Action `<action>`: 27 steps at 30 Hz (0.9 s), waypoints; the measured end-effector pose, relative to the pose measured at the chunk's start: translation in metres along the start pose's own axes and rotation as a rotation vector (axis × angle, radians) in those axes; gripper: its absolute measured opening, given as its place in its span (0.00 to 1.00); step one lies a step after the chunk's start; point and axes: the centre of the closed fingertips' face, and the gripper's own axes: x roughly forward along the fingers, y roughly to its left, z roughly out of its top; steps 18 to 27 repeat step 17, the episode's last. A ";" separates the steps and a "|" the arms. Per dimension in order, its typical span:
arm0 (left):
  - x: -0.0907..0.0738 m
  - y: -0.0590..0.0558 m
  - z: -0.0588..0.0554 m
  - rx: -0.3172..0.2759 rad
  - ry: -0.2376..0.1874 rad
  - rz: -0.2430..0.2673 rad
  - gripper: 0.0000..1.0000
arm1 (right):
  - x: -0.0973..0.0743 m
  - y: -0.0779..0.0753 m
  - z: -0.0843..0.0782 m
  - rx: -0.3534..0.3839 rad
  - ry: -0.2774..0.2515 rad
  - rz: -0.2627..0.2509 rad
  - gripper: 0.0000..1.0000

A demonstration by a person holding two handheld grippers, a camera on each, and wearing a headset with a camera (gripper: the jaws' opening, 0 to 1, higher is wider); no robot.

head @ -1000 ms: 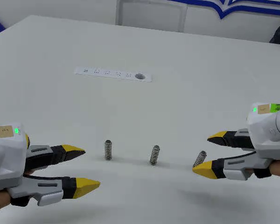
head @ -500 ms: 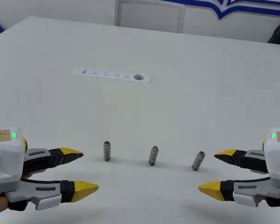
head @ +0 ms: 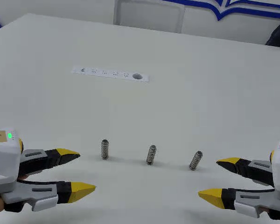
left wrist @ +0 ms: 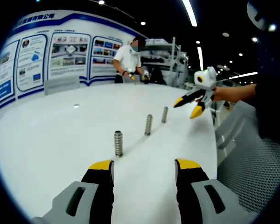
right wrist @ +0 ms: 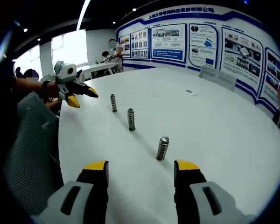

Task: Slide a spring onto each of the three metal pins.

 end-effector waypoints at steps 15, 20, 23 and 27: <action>-0.003 0.003 -0.004 -0.014 -0.014 0.003 0.53 | -0.001 0.002 0.002 0.006 0.010 -0.011 0.58; -0.003 0.003 -0.004 -0.016 -0.014 0.003 0.53 | -0.001 0.002 0.001 0.008 0.013 -0.013 0.58; -0.003 0.003 -0.004 -0.016 -0.014 0.003 0.53 | -0.001 0.002 0.001 0.008 0.013 -0.013 0.58; -0.003 0.003 -0.004 -0.016 -0.014 0.003 0.53 | -0.001 0.002 0.001 0.008 0.013 -0.013 0.58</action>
